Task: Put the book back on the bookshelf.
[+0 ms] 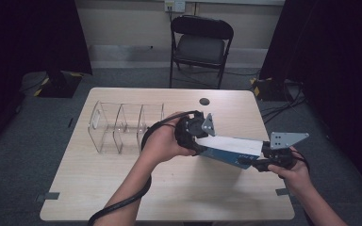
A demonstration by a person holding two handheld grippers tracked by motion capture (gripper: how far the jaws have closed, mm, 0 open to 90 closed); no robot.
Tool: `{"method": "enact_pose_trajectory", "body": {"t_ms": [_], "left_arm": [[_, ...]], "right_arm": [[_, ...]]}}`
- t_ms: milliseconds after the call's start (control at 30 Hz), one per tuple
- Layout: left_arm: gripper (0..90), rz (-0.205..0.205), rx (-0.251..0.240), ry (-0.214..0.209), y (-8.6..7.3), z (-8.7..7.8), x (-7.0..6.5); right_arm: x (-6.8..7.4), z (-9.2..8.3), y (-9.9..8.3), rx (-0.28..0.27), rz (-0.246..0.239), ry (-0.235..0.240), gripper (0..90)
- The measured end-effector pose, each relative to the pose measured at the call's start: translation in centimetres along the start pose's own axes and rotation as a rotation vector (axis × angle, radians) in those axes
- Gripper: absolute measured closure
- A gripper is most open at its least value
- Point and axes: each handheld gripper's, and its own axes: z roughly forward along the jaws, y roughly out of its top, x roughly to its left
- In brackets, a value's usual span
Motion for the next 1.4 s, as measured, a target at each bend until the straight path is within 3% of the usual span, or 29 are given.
{"method": "enact_pose_trajectory", "body": {"t_ms": [33, 200, 300, 467, 733, 900, 1033, 1133, 1167, 1333, 1400], "left_arm": [[51.6, -0.014, 0.008, -0.022, 0.3, -0.3, 0.1], [53.1, -0.034, 0.032, -0.035, 1.0, -1.1, 0.0], [53.8, -0.068, 0.042, -0.055, 1.2, -1.4, 0.2], [54.0, -0.099, 0.034, -0.060, 1.3, -1.3, 0.5], [52.4, -0.098, -0.044, -0.067, 0.8, -0.7, 1.0], [52.1, -0.120, -0.032, -0.081, 1.1, -0.5, 1.5], [52.0, -0.129, -0.030, -0.088, 1.1, -0.5, 1.5], [54.1, -0.140, -0.016, -0.082, 1.3, -0.6, 1.3], [55.3, -0.170, -0.010, -0.084, 1.5, -0.7, 1.1], [60.3, -0.190, 0.008, -0.119, 1.8, -1.1, 0.4], [60.7, -0.190, 0.019, -0.111, 2.0, -1.1, 0.2]], "right_arm": [[0.0, -0.1, 0.0, -0.002, 0.001, 0.012, 56.1], [0.0, -0.5, 0.2, -0.026, 0.024, 0.057, 57.0], [-0.2, -0.6, 0.3, -0.037, 0.040, 0.086, 57.4], [-0.7, -0.7, 0.1, -0.055, 0.063, 0.093, 56.0], [-0.8, -0.6, -0.4, -0.069, 0.062, 0.030, 50.6], [-0.7, -0.8, -1.1, -0.059, 0.050, -0.034, 44.1], [-0.7, -0.8, -1.4, -0.055, 0.054, -0.059, 38.9], [-0.6, -0.7, -1.8, -0.038, 0.041, -0.073, 36.0], [-0.7, -0.6, -2.0, -0.030, 0.035, -0.102, 31.8], [-1.1, -0.6, -2.4, -0.041, 0.042, -0.129, 32.0], [-1.2, -0.5, -2.5, -0.039, 0.040, -0.138, 30.3]]}}
